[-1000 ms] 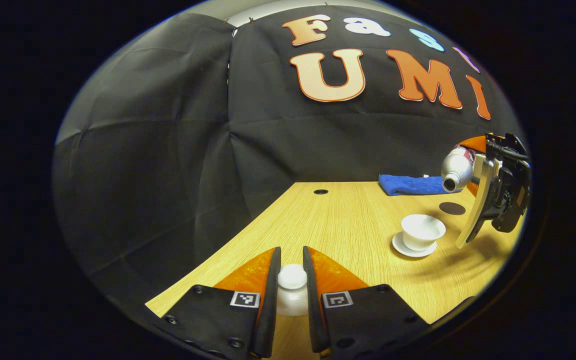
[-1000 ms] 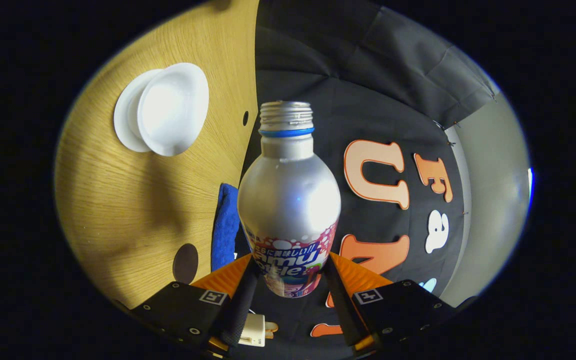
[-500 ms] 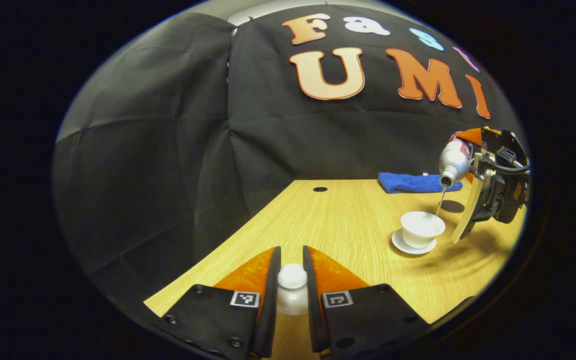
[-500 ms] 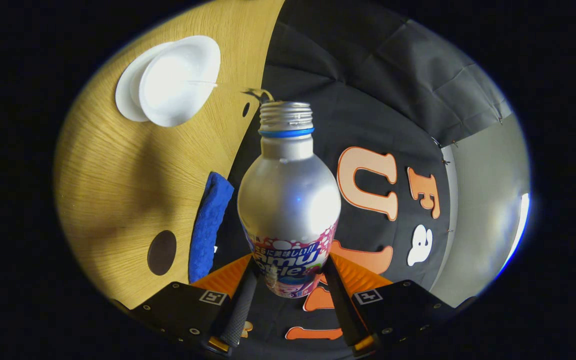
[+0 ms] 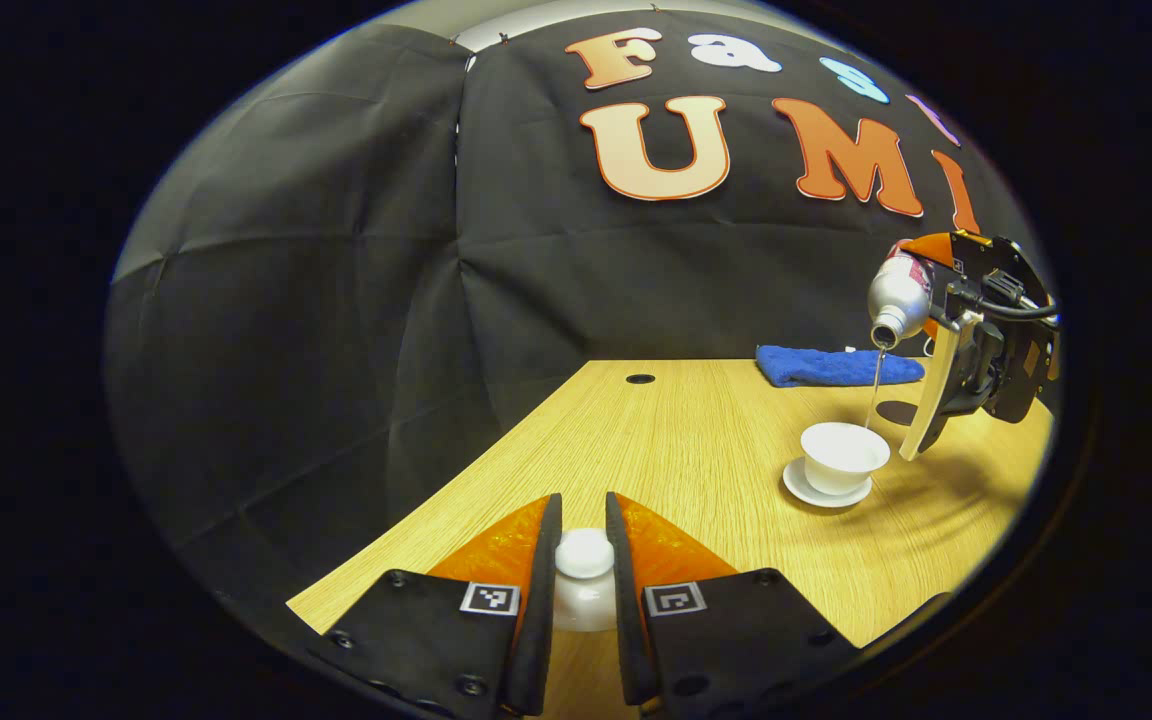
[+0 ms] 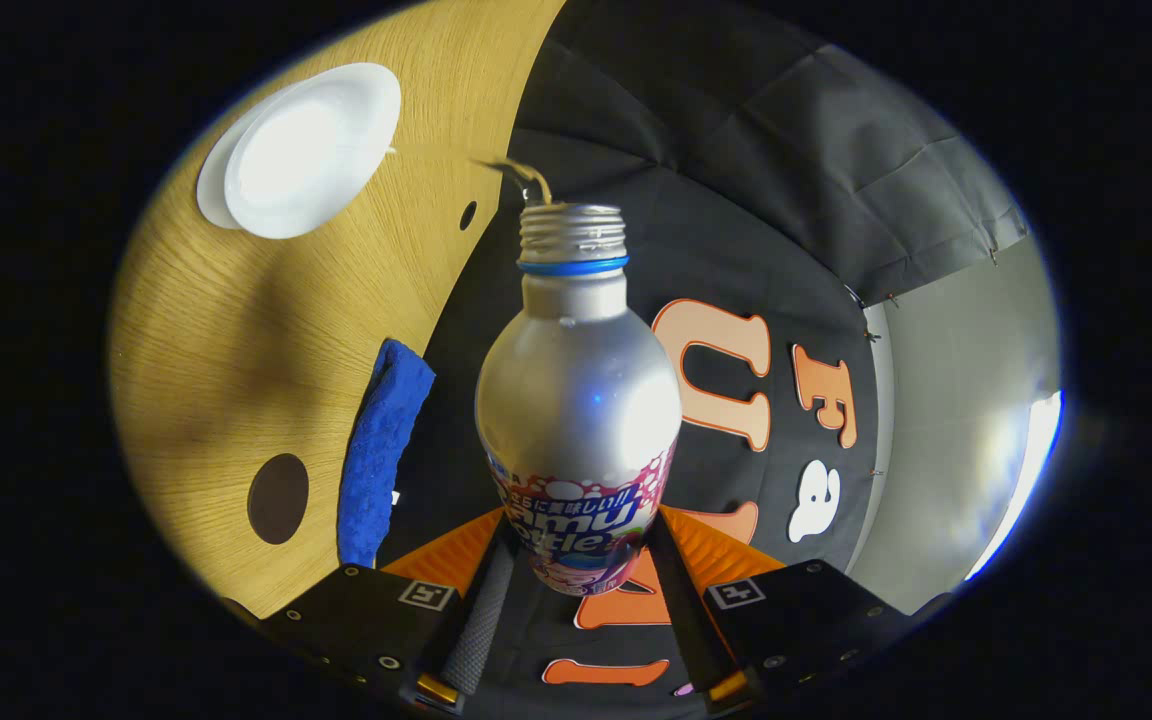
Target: Open the teacup lid with one hand, grasp the water bottle and pour water into the teacup with the other hand; after pouring, place the water bottle on the coaster and then close the teacup lid.
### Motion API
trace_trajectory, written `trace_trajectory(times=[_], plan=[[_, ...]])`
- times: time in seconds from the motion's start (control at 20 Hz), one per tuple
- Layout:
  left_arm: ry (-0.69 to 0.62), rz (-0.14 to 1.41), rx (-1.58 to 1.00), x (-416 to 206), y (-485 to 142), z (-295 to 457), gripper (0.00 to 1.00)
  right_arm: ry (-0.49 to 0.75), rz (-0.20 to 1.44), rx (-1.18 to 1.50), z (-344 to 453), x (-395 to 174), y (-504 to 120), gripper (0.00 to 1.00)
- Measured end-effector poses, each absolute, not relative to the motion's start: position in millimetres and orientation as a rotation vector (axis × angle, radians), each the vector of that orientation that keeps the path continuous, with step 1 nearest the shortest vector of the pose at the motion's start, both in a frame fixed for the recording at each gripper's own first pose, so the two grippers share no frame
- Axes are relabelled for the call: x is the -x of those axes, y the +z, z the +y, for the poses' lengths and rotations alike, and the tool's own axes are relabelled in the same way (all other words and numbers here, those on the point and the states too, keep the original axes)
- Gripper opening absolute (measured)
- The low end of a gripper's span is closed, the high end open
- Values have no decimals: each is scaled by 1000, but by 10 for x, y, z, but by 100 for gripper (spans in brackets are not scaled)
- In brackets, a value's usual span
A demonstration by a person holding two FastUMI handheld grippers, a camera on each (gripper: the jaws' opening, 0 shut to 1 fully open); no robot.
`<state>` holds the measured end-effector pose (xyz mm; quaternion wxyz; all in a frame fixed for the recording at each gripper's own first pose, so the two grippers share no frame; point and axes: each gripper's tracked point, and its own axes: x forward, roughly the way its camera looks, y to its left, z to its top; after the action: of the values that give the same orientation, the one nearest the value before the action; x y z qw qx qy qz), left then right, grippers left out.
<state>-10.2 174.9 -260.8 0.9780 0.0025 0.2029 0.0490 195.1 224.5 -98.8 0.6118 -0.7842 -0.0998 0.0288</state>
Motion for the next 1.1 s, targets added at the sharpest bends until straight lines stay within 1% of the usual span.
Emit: trace_trajectory(times=[0.05,0.1,0.45,0.5,0.55,0.6,0.95,1.0,1.05,1.1], plan=[[98,412,-7,95,-2618,1748,32,64,-236,1815,2254,-1962,-971,73],[99,412,-7,104,-2619,1751,31,66,-240,1822,2265,-1970,-969,77],[93,409,-11,80,-2586,1731,32,91,-266,1871,2297,-2042,-979,77],[93,410,-10,91,-2593,1735,31,95,-266,1879,2289,-2052,-982,73],[93,410,-9,88,-2585,1730,32,105,-264,1888,2300,-2064,-1004,73],[91,413,-8,92,-2596,1724,32,108,-268,1899,2301,-2077,-1005,77],[86,416,-13,82,-2594,1713,31,114,-291,1945,2309,-2095,-984,77],[86,417,-13,91,-2608,1715,32,113,-300,1953,2319,-2094,-959,73],[84,416,-12,94,-2593,1705,31,112,-307,1959,2336,-2104,-943,76],[83,416,-11,85,-2593,1711,31,116,-308,1965,2341,-2109,-936,76]])
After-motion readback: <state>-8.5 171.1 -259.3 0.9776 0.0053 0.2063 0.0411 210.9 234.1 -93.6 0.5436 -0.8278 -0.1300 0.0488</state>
